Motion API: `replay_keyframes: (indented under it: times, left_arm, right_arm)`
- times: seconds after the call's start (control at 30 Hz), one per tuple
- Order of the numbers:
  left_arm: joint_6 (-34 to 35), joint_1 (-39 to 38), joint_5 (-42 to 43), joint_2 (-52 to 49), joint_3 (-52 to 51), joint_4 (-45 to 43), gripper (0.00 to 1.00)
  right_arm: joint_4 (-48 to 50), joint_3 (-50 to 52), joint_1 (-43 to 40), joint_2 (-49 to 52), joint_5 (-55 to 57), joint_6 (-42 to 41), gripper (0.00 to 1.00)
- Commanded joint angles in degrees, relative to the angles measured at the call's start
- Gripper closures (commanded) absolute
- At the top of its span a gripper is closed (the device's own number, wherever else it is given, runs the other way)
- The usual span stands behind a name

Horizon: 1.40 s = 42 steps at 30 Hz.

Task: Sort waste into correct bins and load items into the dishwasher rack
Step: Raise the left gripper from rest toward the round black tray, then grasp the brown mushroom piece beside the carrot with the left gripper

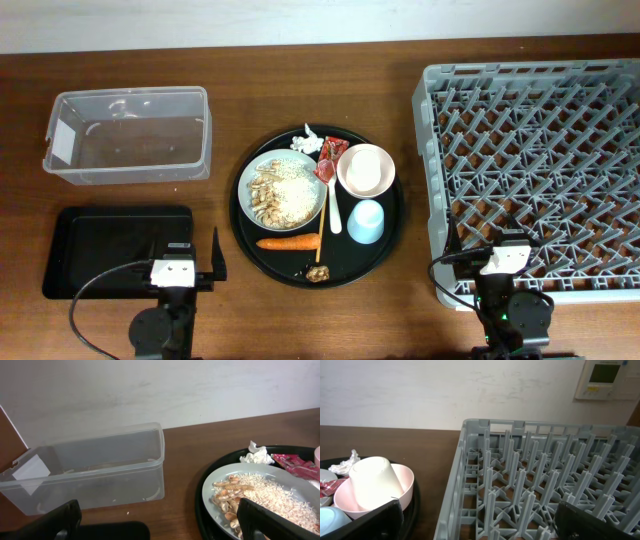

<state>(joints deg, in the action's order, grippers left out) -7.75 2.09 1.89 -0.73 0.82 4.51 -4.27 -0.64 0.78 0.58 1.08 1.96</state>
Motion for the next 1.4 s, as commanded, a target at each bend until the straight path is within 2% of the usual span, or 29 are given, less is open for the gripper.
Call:
replay_keyframes:
  times: [0.0,0.1,0.13,0.27,0.33,0.4,0.5,0.6,0.63,0.73,0.77,0.8,0.83,0.9,0.97,1.03,1.1,1.17,1.27,1.37]
  left_arm:
    - [-0.96,-0.07,-0.66,0.44,-0.35,0.13,0.01]
    - [-0.92,-0.07,0.17,0.44,-0.33,0.09,0.01]
    - [-0.9,-0.07,3.13,0.44,-0.28,-0.28,0.01]
    - [4.94,-0.07,33.44,0.44,-0.24,-2.47,0.01]
    - [4.96,-0.07,37.51,0.44,-0.24,-2.49,0.01]
    - [13.22,-0.07,41.27,0.44,2.23,-4.46,0.01]
    - [13.77,-0.07,38.25,-1.49,9.44,3.74,0.01]
    - [13.46,-0.07,36.89,-11.23,20.61,13.94,0.01]
    - [13.27,-0.09,37.27,-15.72,24.5,16.63,0.01]
    - [9.09,-0.66,39.5,-33.09,39.71,32.35,0.01]
    - [2.95,-3.1,39.12,-42.05,48.13,42.36,0.01]
    - [0.57,-5.9,37.05,-47.8,53.64,48.61,0.01]
    - [0.48,-10.23,31.52,-53.48,58.75,54.03,0.01]
    - [0.48,-16.9,25.62,-59.06,61.37,55.3,0.01]
    - [0.59,-21.7,25.92,-63.84,61.37,53.94,0.01]
    - [0.98,-23.65,26.36,-68.28,61.37,56.43,0.01]
    - [4.83,-24.83,26.21,-71.14,61.35,56.83,0.01]
    - [15.13,-27.36,23.5,-73.92,61.37,56.65,0.01]
    - [35.85,-32.85,11.43,-77.48,61.29,57.31,0.01]
    - [42.88,-38.93,9.01,-80.85,61.27,56.26,0.01]
  right_arm:
    - [-0.31,0.33,-0.42,-0.37,0.7,0.2,0.01]
    - [-0.31,0.33,-0.42,-0.39,0.7,0.2,0.01]
    - [-0.31,0.33,-0.42,-0.39,0.7,0.2,0.01]
    - [-0.31,0.33,-0.42,-0.37,0.7,0.2,0.01]
    - [-0.31,0.33,-0.42,-0.39,0.7,0.2,0.01]
    - [-0.31,0.33,-0.42,-0.39,0.7,0.2,0.01]
    - [-0.31,0.33,-0.42,-0.39,0.7,0.2,0.01]
    - [-0.31,0.33,-0.42,-0.39,0.7,0.2,0.01]
    - [-0.31,0.33,-0.42,-0.37,0.7,0.2,0.01]
    - [-0.31,0.33,-0.42,-0.37,0.7,0.2,0.01]
    - [-0.31,0.33,-0.42,-0.37,0.7,0.2,0.01]
    - [-0.31,0.33,-0.42,-0.39,0.7,0.2,0.01]
    - [-0.31,0.33,-0.42,-0.39,0.7,0.2,0.01]
    - [-0.31,0.33,-0.42,-0.37,0.7,0.2,0.01]
    - [-0.31,0.33,-0.42,-0.39,0.7,0.2,0.01]
    - [-0.31,0.33,-0.42,-0.39,0.7,0.2,0.01]
    - [-0.31,0.33,-0.42,-0.39,0.7,0.2,0.01]
    - [-0.31,0.33,-0.42,-0.39,0.7,0.2,0.01]
    - [-0.31,0.33,-0.42,-0.37,0.7,0.2,0.01]
    - [-0.31,0.33,-0.42,-0.39,0.7,0.2,0.01]
